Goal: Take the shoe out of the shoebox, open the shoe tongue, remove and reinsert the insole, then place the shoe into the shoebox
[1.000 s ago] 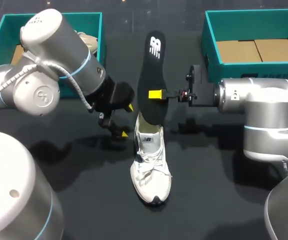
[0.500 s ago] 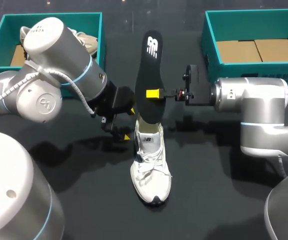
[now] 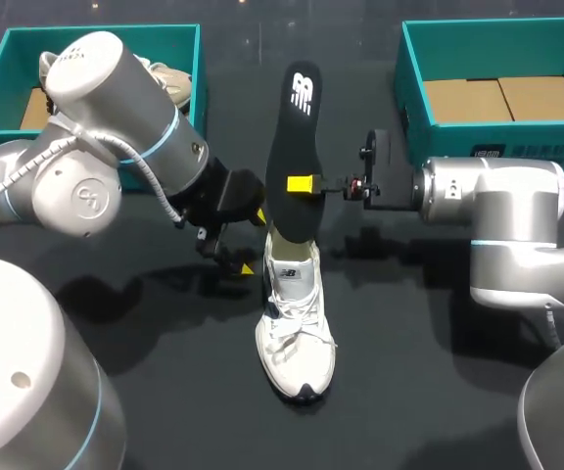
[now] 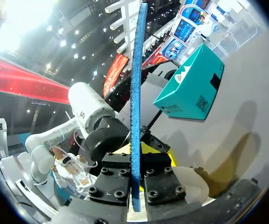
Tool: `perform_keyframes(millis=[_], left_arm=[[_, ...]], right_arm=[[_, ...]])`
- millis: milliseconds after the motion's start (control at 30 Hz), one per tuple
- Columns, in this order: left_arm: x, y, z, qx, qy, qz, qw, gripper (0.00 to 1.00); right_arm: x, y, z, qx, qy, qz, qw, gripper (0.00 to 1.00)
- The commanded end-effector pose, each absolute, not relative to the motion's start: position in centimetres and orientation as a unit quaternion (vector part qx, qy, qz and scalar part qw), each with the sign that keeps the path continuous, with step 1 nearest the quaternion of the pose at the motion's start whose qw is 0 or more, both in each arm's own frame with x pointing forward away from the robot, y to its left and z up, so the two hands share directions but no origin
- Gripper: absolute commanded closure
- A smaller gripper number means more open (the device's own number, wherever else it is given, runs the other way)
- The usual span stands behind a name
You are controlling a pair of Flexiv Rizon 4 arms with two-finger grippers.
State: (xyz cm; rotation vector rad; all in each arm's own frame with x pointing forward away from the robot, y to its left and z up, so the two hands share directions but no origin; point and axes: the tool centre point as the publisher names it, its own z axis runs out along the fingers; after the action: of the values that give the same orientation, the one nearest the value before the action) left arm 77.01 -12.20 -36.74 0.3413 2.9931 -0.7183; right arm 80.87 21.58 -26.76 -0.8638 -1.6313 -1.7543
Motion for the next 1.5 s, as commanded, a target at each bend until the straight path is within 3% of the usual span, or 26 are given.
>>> perform_keyframes(millis=[33,1500], left_arm=[[77.0,-12.2,-36.8,0.111,0.966,-0.232,0.022,0.0],[77.0,-12.2,-36.8,0.111,0.966,-0.232,0.022,0.0]], right_arm=[[80.7,22.4,-27.5,-0.321,-0.617,-0.659,0.286,1.0],[79.9,22.5,-30.2,-0.226,-0.646,-0.7,0.206,1.0]])
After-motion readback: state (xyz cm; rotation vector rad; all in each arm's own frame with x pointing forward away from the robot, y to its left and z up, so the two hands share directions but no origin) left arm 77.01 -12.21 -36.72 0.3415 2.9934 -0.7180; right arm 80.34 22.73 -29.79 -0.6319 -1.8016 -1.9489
